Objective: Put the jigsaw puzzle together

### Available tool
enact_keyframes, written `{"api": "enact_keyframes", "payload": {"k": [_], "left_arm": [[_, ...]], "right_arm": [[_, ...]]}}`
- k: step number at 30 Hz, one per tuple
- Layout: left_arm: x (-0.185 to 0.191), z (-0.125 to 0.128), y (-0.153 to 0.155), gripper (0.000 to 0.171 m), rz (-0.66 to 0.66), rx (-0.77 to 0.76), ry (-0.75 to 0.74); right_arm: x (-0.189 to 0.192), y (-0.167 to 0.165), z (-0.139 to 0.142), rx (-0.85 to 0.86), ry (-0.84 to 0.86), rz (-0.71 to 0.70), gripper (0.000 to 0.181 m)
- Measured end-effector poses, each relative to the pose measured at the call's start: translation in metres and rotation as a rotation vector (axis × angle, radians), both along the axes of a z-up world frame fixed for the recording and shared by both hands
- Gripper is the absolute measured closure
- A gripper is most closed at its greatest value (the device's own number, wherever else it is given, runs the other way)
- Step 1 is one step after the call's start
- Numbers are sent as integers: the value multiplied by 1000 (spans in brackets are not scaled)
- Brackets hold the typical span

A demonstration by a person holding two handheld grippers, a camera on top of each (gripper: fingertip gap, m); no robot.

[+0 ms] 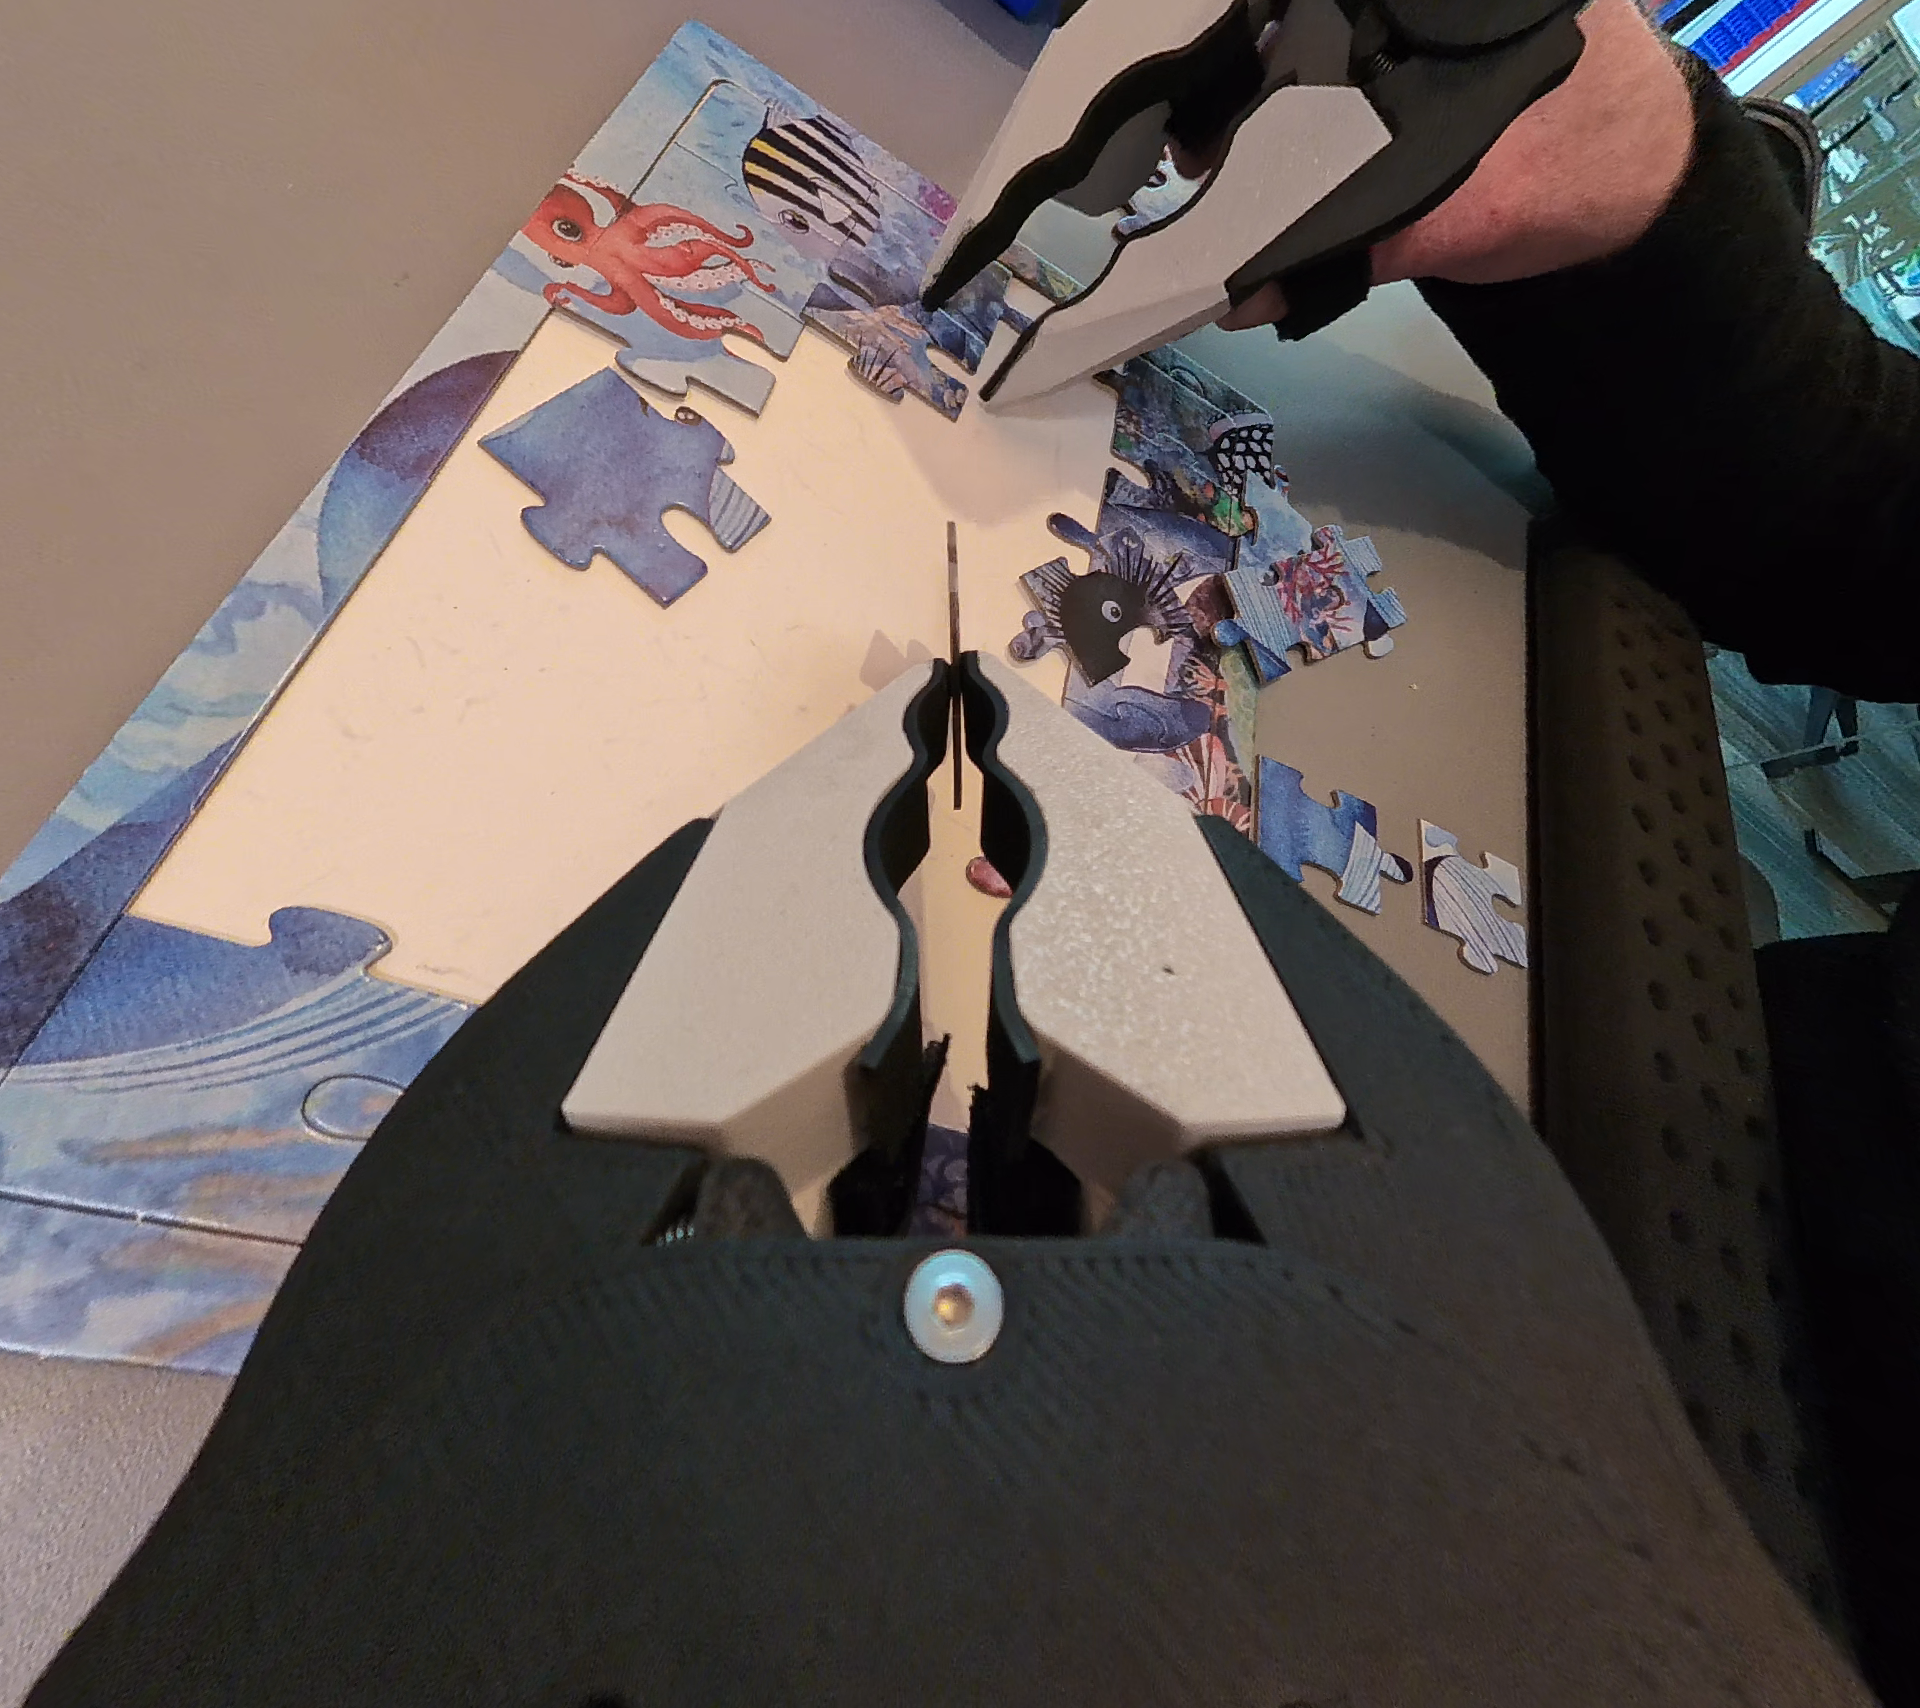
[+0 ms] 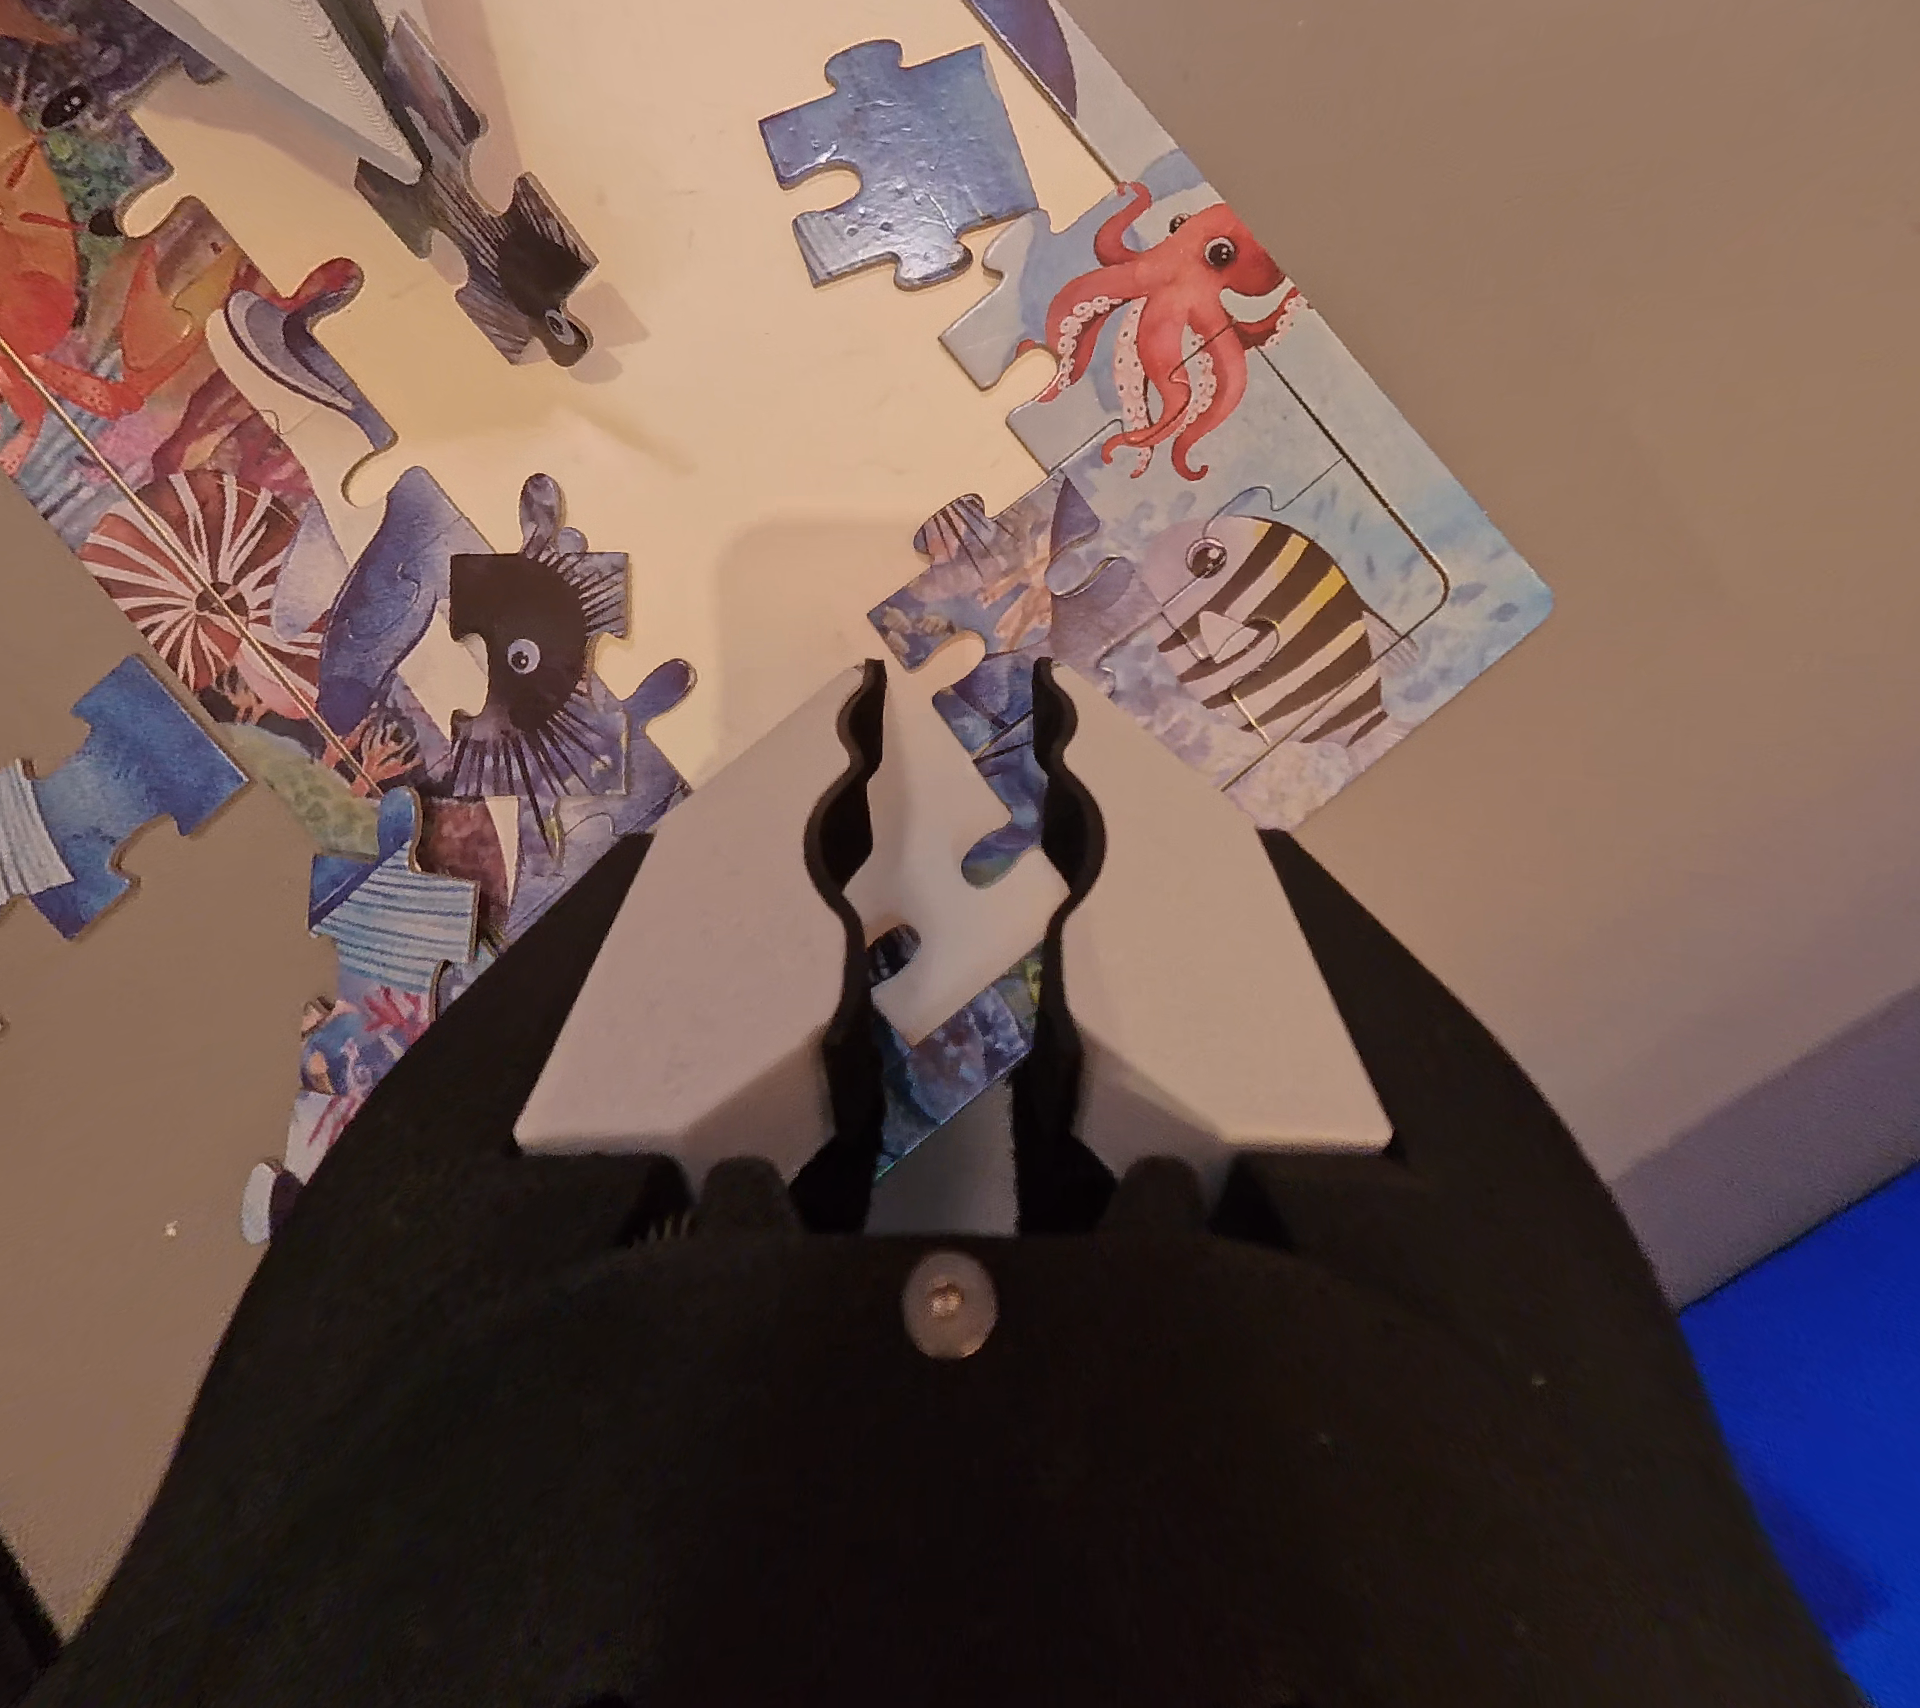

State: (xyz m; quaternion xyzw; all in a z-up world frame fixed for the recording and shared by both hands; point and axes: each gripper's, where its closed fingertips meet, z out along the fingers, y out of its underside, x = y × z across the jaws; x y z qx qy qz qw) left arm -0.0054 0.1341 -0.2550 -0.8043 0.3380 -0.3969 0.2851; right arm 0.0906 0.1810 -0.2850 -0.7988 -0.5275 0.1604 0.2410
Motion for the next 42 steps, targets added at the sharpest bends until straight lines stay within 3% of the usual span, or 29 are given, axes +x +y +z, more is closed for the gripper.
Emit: {"api": "enact_keyframes", "payload": {"k": [4,6,18,21,25,34,38,42], "left_arm": [[0,0,0,171,-1,1,1],[0,0,0,171,-2,2,2],[1,0,-1,171,-5,3,4],[1,0,-1,171,-6,4,4],[0,-1,-1,171,-5,2,3],[-1,-2,2,171,6,-6,-2],[0,-3,3,171,11,-5,1],[1,-2,3,171,11,-2,3]], "right_arm": [[-3,4,5,28,31,4,145],[-2,10,5,76,19,8,130],[-6,9,0,75,50,52,136],[-6,7,2,77,52,66,129],[-4,8,15,89,105,75,125],[38,36,63,47,381,-69,130],[33,25,54,35,359,11,128],[13,9,27,34,265,111,129]]}}
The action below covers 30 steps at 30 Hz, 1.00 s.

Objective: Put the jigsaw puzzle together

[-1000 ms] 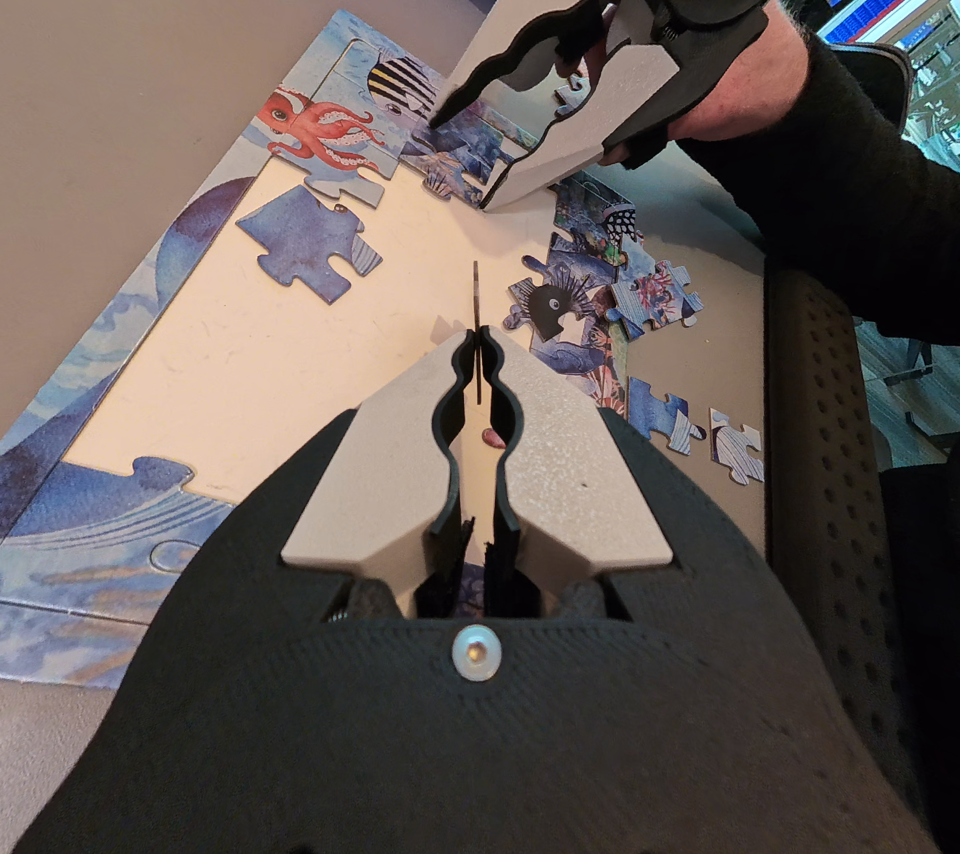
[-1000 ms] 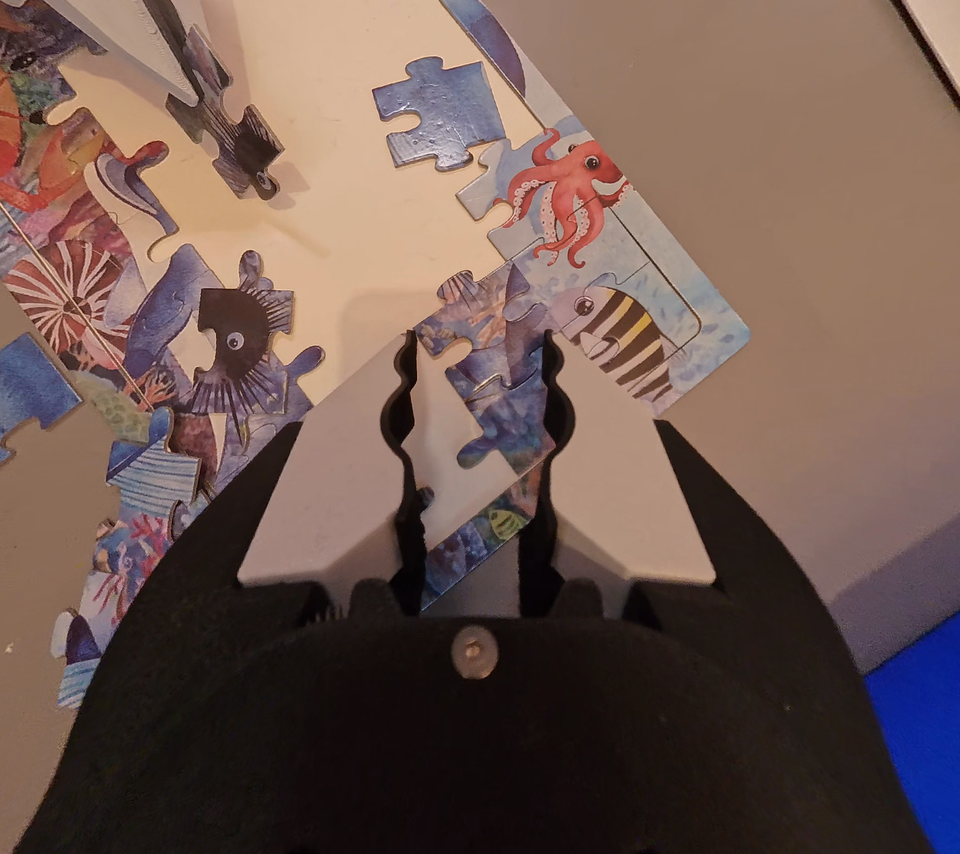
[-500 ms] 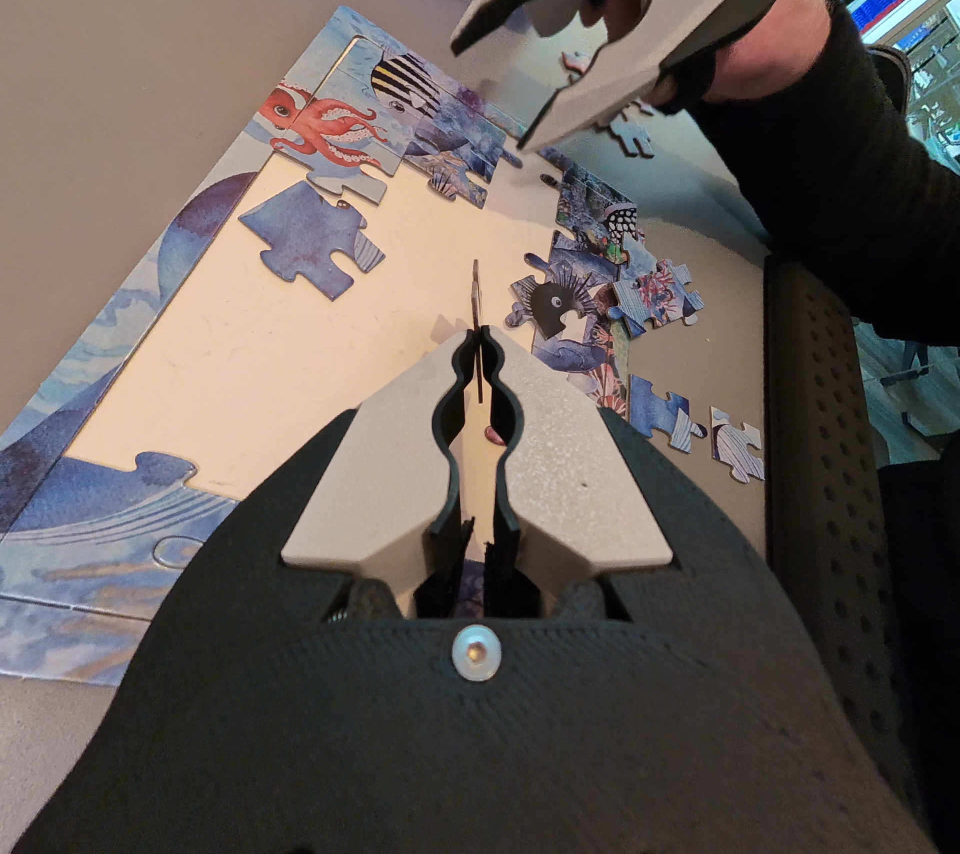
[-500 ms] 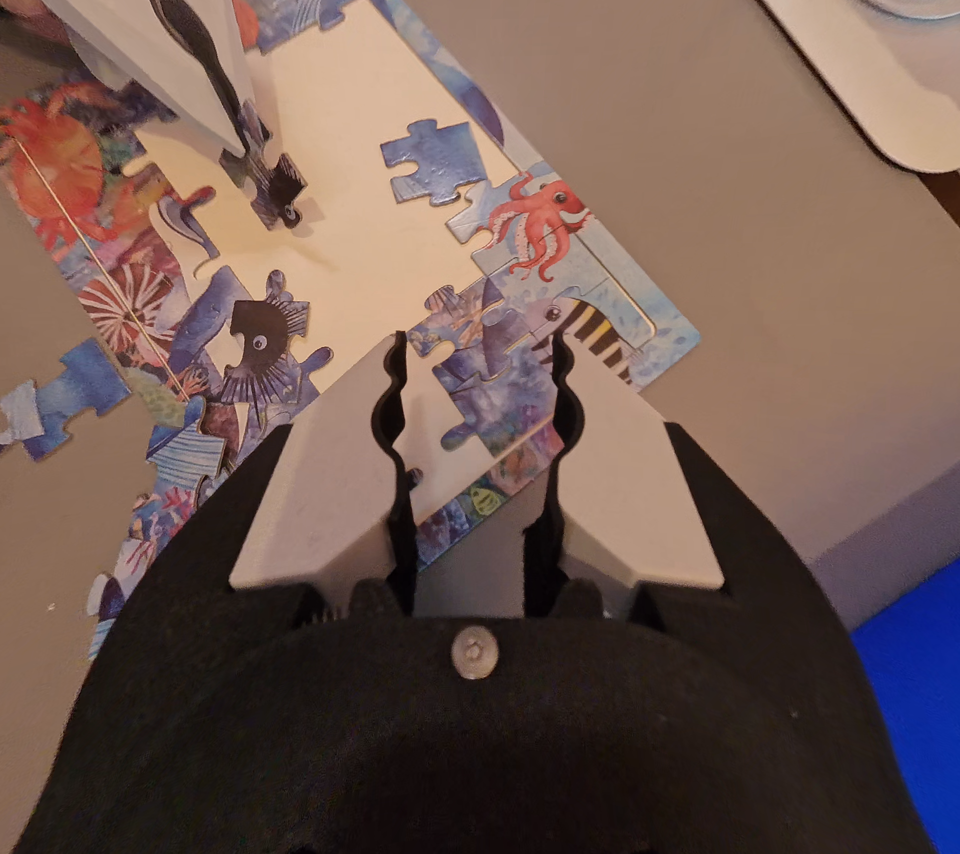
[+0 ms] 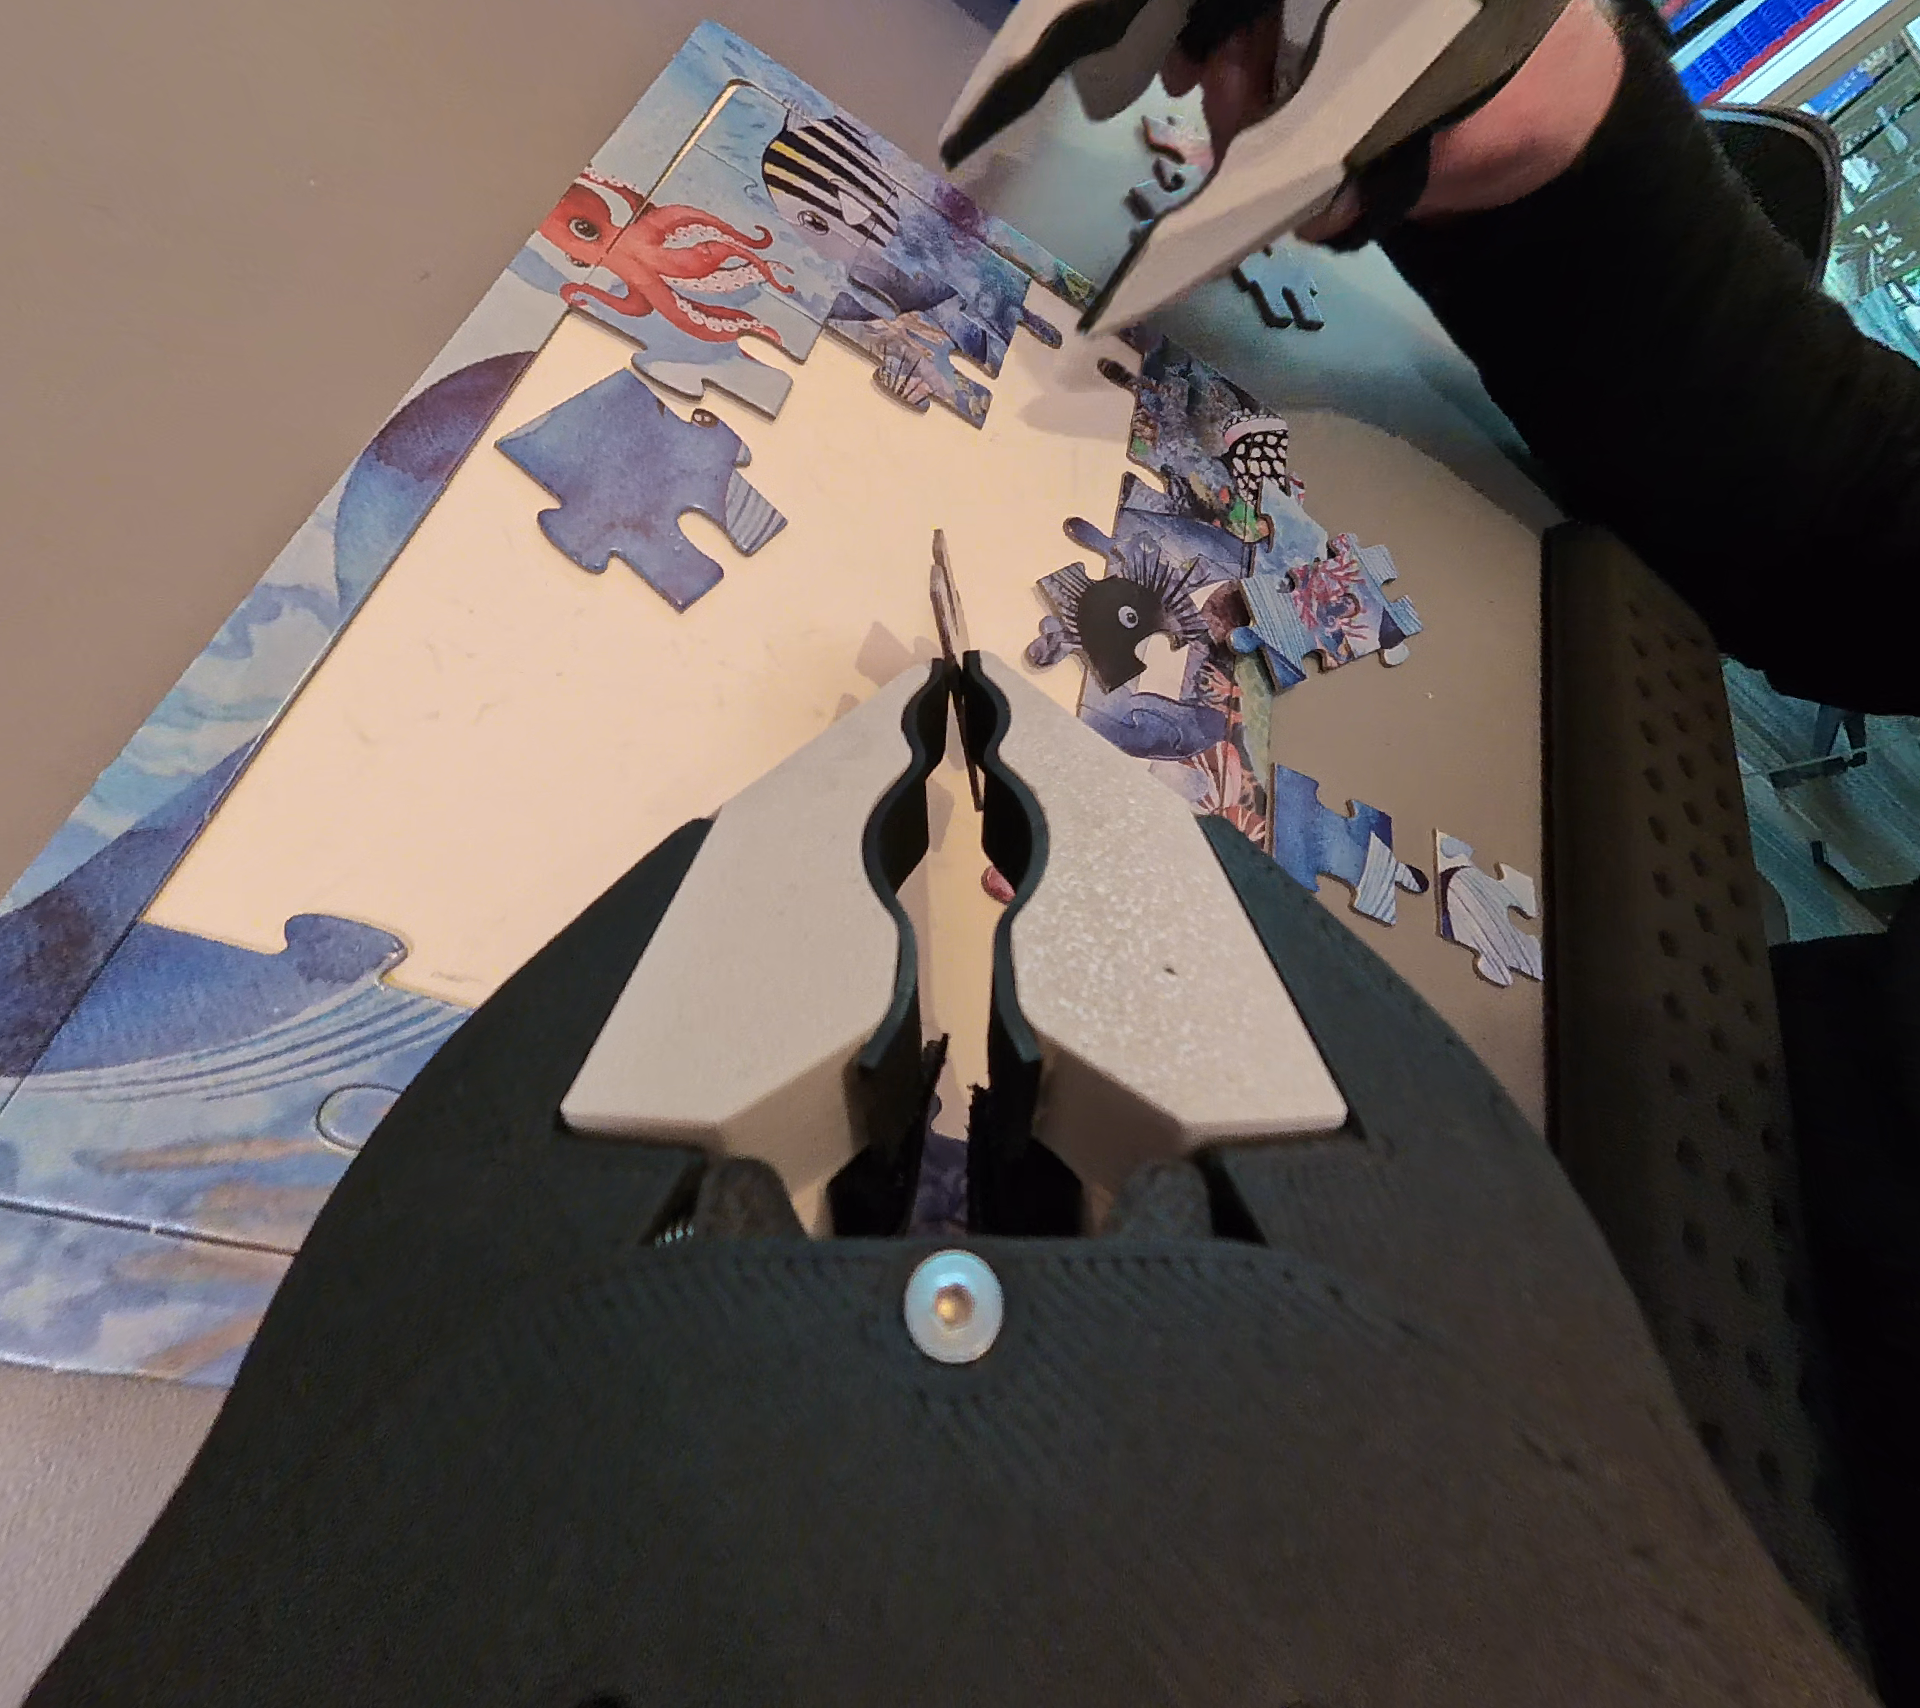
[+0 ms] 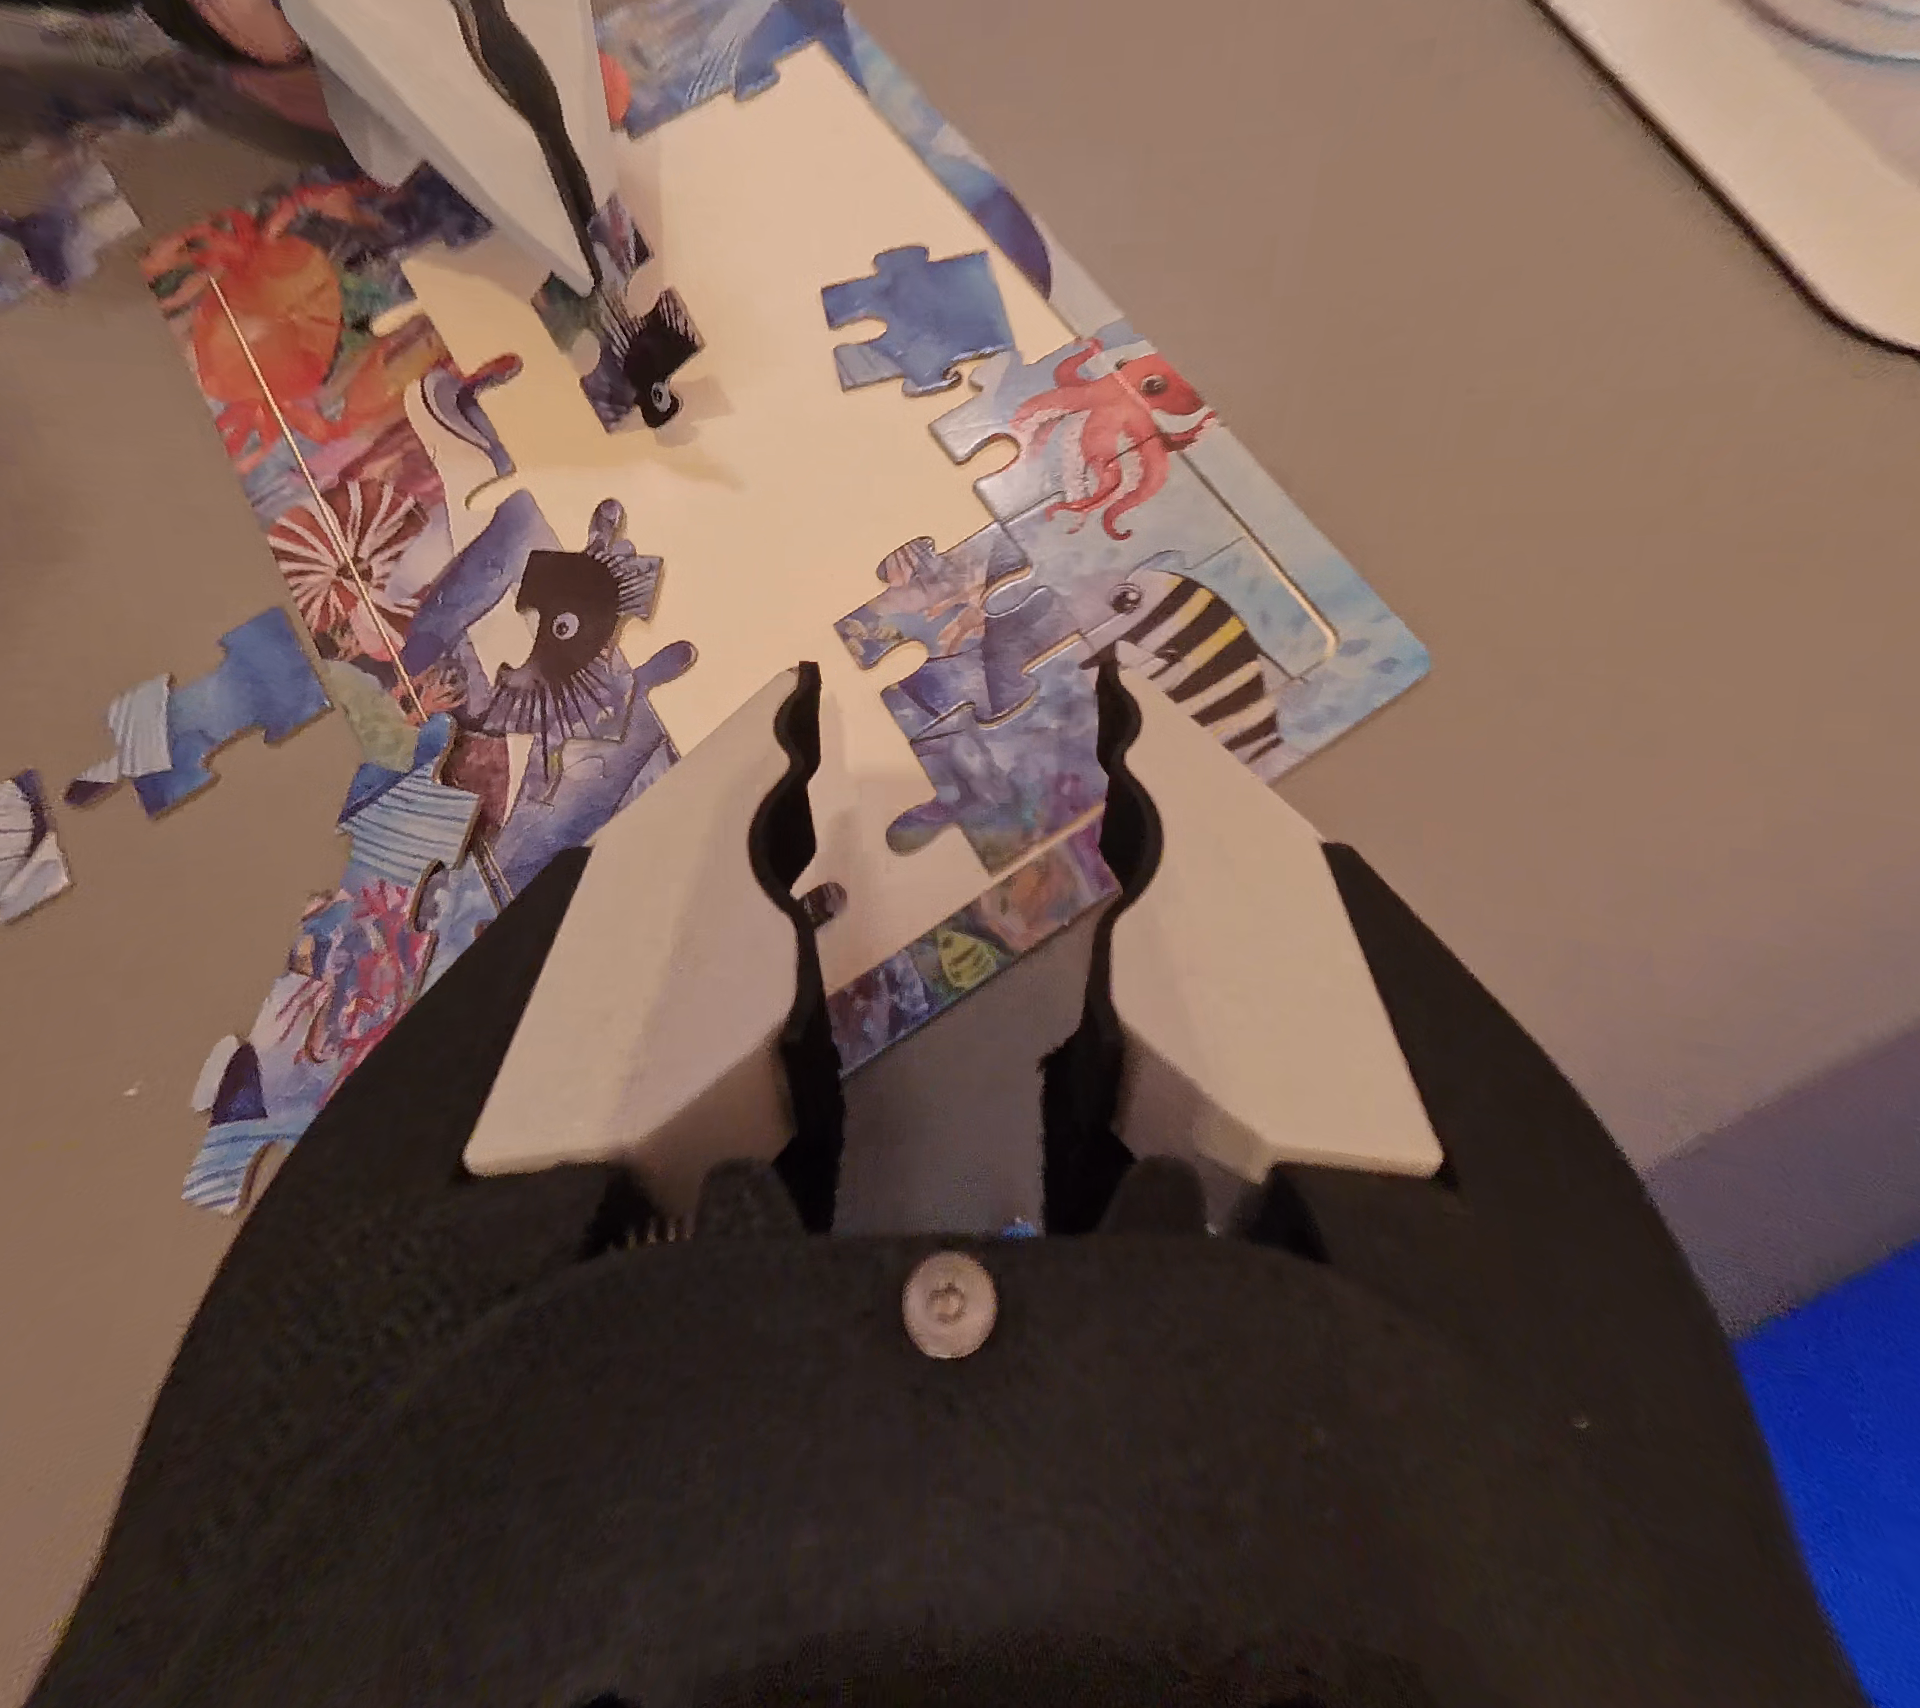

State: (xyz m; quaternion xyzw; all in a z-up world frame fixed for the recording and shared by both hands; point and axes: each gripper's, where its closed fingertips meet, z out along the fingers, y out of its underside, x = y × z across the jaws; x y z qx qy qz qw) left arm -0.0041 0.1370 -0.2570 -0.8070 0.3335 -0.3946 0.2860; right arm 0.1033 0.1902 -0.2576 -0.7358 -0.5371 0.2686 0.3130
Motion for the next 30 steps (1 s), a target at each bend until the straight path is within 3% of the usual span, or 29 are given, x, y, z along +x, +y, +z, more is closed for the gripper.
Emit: {"api": "enact_keyframes", "payload": {"k": [5,11,22,26,30], "left_arm": [[1,0,0,171,1,1,-2],[2,1,0,171,0,1,-4],[2,0,0,171,3,-2,-6],[2,0,0,171,3,-3,-7],[2,1,0,171,3,-4,-8]], "right_arm": [[-15,-2,-28,54,-133,5,130],[-17,0,-28,49,-110,-8,145],[-25,-4,-25,107,-111,22,147],[-27,-6,-19,135,-84,45,168],[-25,-9,-20,124,-99,64,164]]}}
